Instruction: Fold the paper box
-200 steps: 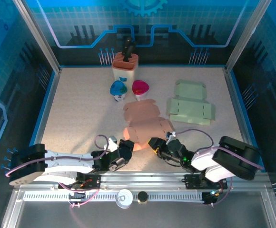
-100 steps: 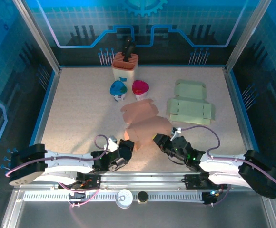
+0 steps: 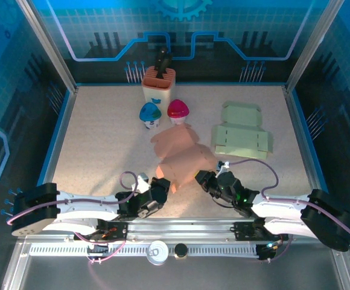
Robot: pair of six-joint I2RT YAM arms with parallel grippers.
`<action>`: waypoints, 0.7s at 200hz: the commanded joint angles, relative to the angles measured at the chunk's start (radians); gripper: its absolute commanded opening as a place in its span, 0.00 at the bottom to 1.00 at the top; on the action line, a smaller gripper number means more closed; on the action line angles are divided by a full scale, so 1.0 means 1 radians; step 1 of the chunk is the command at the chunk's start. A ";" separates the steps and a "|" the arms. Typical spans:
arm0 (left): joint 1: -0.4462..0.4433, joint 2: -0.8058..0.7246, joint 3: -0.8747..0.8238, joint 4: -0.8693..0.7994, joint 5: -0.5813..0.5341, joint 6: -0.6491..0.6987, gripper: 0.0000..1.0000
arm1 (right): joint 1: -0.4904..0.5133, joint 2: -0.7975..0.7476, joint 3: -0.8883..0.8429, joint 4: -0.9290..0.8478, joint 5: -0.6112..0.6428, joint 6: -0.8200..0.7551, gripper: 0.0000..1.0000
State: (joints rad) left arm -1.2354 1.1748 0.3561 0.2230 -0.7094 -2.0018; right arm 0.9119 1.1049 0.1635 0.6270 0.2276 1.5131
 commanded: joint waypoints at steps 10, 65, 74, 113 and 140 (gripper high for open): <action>-0.003 -0.022 0.009 0.030 0.013 0.049 0.00 | -0.023 -0.027 0.052 -0.047 0.019 -0.006 0.00; -0.003 -0.127 0.113 -0.139 0.107 0.246 0.81 | -0.026 -0.193 0.194 -0.346 0.040 -0.081 0.00; -0.003 -0.153 0.157 -0.232 0.109 0.273 0.83 | -0.026 -0.215 0.226 -0.412 0.043 -0.099 0.00; -0.003 -0.208 0.299 -0.444 0.113 0.378 0.87 | -0.047 -0.223 0.356 -0.543 0.000 -0.137 0.00; -0.003 -0.229 0.353 -0.552 0.097 0.392 0.87 | -0.047 -0.225 0.413 -0.567 -0.004 -0.162 0.00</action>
State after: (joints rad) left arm -1.2354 0.9661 0.6659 -0.1413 -0.6044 -1.6768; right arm 0.8745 0.8856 0.5167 0.1543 0.2237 1.3998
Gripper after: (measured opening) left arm 0.873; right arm 0.041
